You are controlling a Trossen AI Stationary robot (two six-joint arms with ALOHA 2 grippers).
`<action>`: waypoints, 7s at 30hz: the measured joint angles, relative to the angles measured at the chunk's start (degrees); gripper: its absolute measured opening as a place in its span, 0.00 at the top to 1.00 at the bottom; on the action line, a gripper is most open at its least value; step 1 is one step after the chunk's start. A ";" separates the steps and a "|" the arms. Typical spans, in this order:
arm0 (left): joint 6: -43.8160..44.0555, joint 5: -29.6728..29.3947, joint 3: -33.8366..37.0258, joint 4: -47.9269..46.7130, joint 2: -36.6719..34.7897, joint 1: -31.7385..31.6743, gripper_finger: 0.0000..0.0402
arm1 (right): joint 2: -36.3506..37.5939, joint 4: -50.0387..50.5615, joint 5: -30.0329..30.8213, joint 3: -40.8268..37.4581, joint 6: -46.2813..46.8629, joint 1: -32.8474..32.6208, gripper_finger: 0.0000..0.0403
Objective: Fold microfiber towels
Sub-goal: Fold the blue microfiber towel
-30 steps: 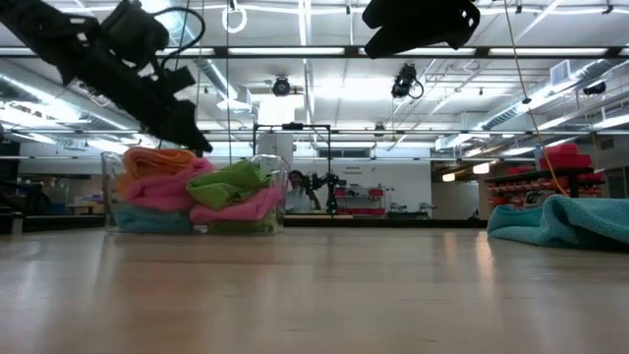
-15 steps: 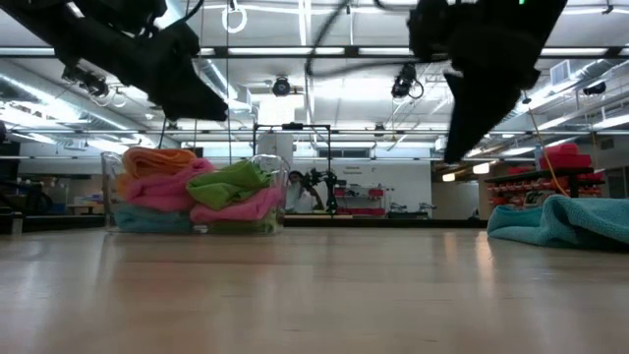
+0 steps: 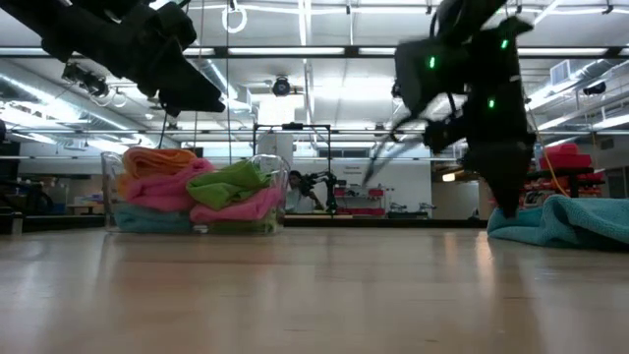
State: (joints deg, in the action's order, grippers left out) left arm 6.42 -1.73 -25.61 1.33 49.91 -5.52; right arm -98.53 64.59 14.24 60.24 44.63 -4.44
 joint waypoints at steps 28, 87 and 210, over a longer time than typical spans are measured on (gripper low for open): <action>1.97 1.56 0.00 -2.44 0.00 2.99 0.55 | 0.30 -1.26 -3.98 1.83 -8.53 2.41 0.98; 5.01 5.46 0.00 -1.07 0.00 15.48 0.56 | 0.30 7.22 -36.22 7.15 22.88 -27.89 0.60; 4.63 -5.46 -22.14 -6.13 35.61 27.17 0.98 | 0.39 -37.14 5.44 15.04 -14.56 -20.44 0.99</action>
State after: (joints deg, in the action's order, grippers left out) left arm 11.04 -7.20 -47.75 -4.80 85.52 21.65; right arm -98.14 27.44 19.68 75.29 30.06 -24.88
